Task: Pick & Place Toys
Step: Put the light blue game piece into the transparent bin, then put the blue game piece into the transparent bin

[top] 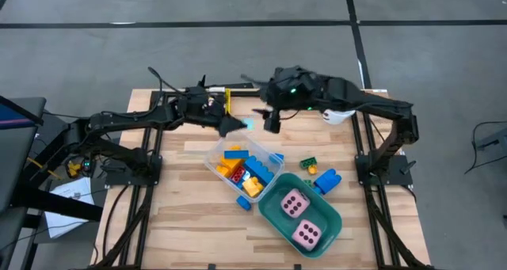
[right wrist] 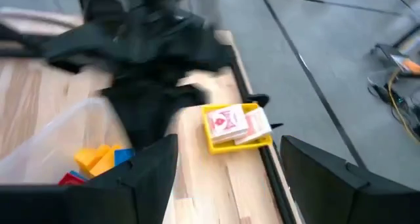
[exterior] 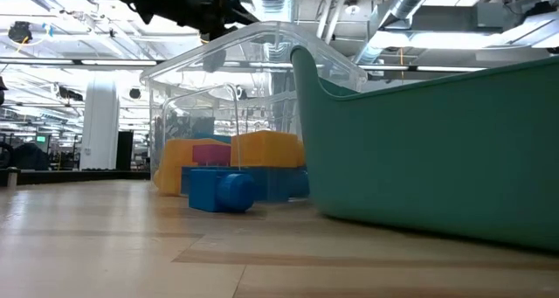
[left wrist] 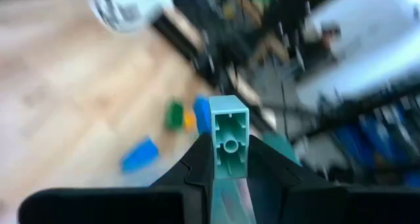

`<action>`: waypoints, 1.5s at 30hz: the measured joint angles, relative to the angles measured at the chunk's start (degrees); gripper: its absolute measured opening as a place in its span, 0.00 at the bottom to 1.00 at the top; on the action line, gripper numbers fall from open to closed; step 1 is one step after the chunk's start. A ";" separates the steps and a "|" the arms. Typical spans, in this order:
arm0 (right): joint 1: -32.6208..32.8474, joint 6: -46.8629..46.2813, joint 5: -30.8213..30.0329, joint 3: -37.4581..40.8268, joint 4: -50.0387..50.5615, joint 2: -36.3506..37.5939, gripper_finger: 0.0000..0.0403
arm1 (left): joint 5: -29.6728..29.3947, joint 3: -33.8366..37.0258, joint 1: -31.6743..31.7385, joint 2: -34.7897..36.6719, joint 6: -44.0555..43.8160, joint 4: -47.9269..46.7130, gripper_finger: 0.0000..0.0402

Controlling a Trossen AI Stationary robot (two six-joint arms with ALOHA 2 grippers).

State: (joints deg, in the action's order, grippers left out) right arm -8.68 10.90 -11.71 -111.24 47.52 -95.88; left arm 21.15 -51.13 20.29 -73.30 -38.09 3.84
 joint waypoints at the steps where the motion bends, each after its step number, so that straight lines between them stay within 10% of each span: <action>1: -0.69 -0.99 0.00 0.02 0.43 1.05 0.65 | 2.08 0.00 -0.37 0.00 0.99 -1.63 0.14; 8: -5.89 -6.48 -0.39 0.00 3.30 7.64 0.65 | 7.16 0.00 -6.40 0.00 11.33 -13.49 0.14; 27: -8.84 -8.14 -0.37 0.02 6.28 10.64 0.65 | -4.27 0.00 -14.44 0.04 21.18 -19.73 0.17; 45: -8.60 -7.92 -0.36 0.07 6.87 10.47 0.65 | -2.81 0.00 -14.59 0.58 21.52 -19.16 0.48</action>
State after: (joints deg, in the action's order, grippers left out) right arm -17.28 2.98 -12.08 -111.18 54.39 -85.41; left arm 18.34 -51.13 5.70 -72.72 -16.57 -15.32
